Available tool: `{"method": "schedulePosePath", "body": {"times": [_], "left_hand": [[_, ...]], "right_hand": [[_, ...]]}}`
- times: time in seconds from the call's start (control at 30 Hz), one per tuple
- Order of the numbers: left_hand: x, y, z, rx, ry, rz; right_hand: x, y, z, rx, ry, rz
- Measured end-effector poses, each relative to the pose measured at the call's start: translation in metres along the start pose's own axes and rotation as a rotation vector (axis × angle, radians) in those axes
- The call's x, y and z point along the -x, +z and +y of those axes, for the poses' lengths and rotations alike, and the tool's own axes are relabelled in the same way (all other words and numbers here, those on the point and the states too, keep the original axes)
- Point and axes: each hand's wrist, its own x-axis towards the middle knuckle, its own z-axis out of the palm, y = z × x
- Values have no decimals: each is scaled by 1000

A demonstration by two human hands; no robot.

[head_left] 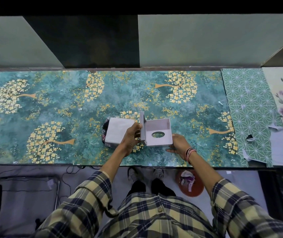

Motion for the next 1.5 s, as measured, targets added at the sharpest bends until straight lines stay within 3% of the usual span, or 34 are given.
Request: {"method": "schedulePosePath", "body": {"times": [0.2, 0.33, 0.37, 0.4, 0.53, 0.6, 0.67, 0.73, 0.83, 0.9, 1.03, 1.2, 1.3, 1.4, 1.5], "left_hand": [[4, 1, -1, 16, -12, -3], [2, -7, 2, 150, -8, 6], [0, -10, 4, 208, -9, -2], [-2, -12, 9, 267, -11, -14], [-12, -7, 31, 402, -23, 17], [-17, -3, 42, 325, -5, 77], [-21, -9, 51, 203, 20, 162], [-22, -25, 53, 36, 67, 321], [-19, -57, 40, -232, 144, 535], [-17, -75, 29, -371, 136, 621], [-17, -98, 15, -545, 67, 652], [-16, -106, 14, -606, -9, 572], [-28, -114, 13, -612, -128, 512], [-36, -116, 17, -577, -191, 459], [-43, -116, 23, -584, -265, 439]], "right_hand": [[-15, -5, 9, 69, -11, 16], [-14, -12, -3, 356, -321, 404], [-10, -11, -10, 348, -404, 425], [-6, -8, -20, 282, -447, 362], [3, 17, -63, 112, -285, -222], [-1, 25, -79, 79, -274, -295], [-12, 27, -93, 15, -289, -238], [-25, 28, -106, 31, -297, -76], [-47, 29, -117, 140, -267, 146], [-63, 28, -117, 281, -225, 203], [-92, 24, -110, 480, -173, 249], [-77, 32, -122, 718, -122, 375], [-54, 59, -117, 848, -291, 484], [-25, 107, -98, 840, -508, 240], [-11, 146, -73, 1009, -523, -74]]}}
